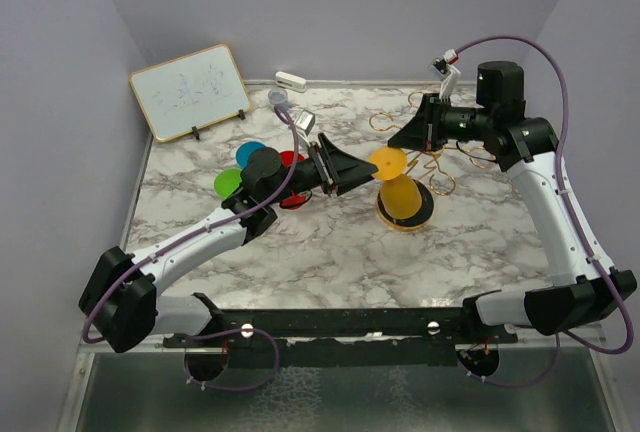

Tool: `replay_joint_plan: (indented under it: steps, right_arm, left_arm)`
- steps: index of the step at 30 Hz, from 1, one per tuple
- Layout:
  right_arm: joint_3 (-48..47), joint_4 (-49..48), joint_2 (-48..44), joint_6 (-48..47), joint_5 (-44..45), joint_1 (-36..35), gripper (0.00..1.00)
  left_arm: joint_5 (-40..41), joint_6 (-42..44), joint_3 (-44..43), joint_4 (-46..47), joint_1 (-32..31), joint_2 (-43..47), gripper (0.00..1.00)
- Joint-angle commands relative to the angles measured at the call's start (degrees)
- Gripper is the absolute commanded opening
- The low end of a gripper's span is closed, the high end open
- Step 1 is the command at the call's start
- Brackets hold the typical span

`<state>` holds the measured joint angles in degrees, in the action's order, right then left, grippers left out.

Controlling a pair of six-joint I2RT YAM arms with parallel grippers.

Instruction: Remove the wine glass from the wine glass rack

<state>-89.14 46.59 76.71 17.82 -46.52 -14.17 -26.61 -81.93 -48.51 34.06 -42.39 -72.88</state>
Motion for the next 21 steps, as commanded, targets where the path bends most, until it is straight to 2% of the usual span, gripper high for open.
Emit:
replay_joint_plan:
  steps: [1, 6, 13, 19, 21]
  right_arm:
    - [-0.3, -1.8, -1.3, 0.5, 0.4, -0.2, 0.01]
    - [0.1, -1.8, -1.6, 0.3, 0.4, -0.2, 0.01]
    - [0.4, -1.9, -1.6, 0.4, 0.2, -0.2, 0.01]
    - [0.5, -1.9, -1.8, 0.3, 0.6, -0.2, 0.01]
    - [0.5, -1.9, -1.9, 0.3, 0.6, -0.2, 0.01]
  left_arm:
    - [2.5, 0.7, 0.1, 1.4, -0.2, 0.8, 0.51]
    - [2.6, 0.3, -0.9, 2.6, -0.2, -1.1, 0.50]
    - [2.0, -0.3, -2.1, 3.8, -0.2, -3.4, 0.41]
    - [2.7, 0.0, -2.2, 3.6, -0.2, -3.1, 0.21]
    - [3.1, 0.1, -2.3, 3.3, -0.2, -2.9, 0.18]
